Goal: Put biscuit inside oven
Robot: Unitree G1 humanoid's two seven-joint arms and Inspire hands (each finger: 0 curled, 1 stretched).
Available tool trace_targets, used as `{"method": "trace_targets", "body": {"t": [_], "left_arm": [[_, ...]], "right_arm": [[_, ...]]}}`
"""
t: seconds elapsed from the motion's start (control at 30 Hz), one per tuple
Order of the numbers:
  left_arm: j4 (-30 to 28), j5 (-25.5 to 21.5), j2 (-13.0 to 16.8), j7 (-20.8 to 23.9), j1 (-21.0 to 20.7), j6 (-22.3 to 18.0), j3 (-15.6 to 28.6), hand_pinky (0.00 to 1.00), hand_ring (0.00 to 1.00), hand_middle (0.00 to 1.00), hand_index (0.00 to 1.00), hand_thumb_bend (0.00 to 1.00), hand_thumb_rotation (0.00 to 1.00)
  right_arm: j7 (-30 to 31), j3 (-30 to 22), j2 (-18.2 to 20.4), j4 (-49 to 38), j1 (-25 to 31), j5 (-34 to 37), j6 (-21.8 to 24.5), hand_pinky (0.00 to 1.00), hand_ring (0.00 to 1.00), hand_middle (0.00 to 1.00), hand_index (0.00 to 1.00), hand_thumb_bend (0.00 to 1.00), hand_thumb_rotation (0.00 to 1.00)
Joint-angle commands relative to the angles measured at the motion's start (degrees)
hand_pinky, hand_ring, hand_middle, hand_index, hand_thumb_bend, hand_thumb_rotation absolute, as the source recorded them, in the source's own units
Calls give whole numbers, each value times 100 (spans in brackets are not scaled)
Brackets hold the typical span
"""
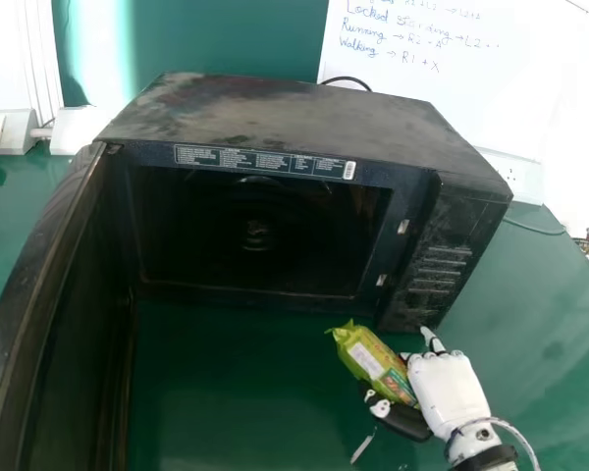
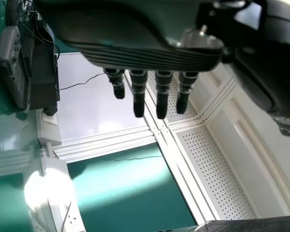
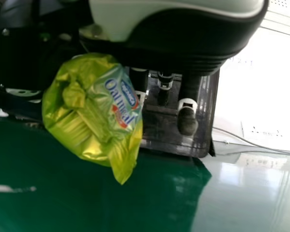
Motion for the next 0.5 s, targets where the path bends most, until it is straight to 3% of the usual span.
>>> {"method": "trace_targets", "body": {"t": [0.0,0.17,0.27,0.47], "left_arm": [[-18,47,-21,77,15,-22,-14,98,92,95,96,99,100],[-15,72,-34,90,21,-43,-41,99,92,95,96,99,100],[-34,106,-60,115,27,-44,-73,98,92,95,96,99,100],[-54,162,-114,156,30,-69,-126,98,92,95,96,99,100]], "right_arm": [[61,50,90,-105,-113,-18,25,8,15,39,49,52,0],[290,266,284,-234,-314,-206,103,9,16,47,48,53,0],[371,395,481,-299,-441,-299,186,9,17,39,48,53,0],[595,633,722,-427,-681,-629,324,9,17,42,48,53,0]]}}
